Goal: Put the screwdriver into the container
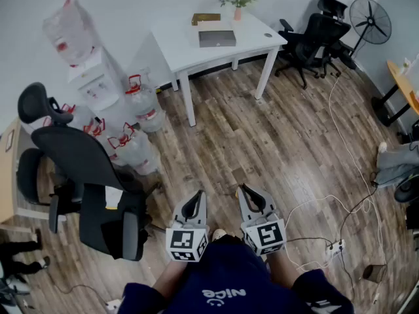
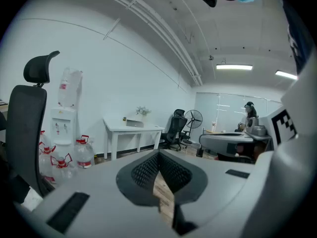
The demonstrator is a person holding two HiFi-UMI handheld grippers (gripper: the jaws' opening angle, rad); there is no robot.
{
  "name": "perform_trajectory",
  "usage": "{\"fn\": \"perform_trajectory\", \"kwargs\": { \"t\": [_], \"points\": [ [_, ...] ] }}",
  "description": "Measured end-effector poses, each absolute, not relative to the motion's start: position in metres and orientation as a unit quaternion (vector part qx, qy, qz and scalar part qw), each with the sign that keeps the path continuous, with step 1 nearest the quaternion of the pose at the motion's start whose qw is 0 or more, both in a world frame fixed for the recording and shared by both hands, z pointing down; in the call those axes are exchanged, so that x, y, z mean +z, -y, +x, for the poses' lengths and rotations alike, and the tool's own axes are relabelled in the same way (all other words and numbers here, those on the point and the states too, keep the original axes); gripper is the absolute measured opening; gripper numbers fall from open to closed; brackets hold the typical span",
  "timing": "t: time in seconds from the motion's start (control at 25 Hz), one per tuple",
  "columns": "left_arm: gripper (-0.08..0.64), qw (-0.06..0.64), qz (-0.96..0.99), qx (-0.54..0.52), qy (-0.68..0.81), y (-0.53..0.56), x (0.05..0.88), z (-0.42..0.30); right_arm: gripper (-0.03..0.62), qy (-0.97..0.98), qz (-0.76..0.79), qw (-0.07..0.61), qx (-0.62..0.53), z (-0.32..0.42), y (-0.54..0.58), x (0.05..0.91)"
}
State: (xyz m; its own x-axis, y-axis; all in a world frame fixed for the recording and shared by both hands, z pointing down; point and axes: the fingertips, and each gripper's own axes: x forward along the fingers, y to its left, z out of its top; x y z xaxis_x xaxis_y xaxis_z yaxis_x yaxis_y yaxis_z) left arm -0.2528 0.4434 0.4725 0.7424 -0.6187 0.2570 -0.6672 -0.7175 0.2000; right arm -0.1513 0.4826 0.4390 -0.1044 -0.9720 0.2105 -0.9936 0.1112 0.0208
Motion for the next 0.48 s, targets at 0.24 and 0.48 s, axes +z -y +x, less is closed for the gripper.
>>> {"fn": "perform_trajectory", "kwargs": {
  "t": [0.24,0.48],
  "points": [
    [0.017,0.146,0.92,0.077,0.355,-0.441,0.477,-0.245,0.037,0.741,0.664,0.088,0.054,-0.139,-0.478,0.441],
    [0.017,0.157,0.919,0.079,0.354,-0.423,0.488,-0.237,0.037,0.735,0.669,0.09,0.054,-0.125,-0.467,0.444]
  ]
}}
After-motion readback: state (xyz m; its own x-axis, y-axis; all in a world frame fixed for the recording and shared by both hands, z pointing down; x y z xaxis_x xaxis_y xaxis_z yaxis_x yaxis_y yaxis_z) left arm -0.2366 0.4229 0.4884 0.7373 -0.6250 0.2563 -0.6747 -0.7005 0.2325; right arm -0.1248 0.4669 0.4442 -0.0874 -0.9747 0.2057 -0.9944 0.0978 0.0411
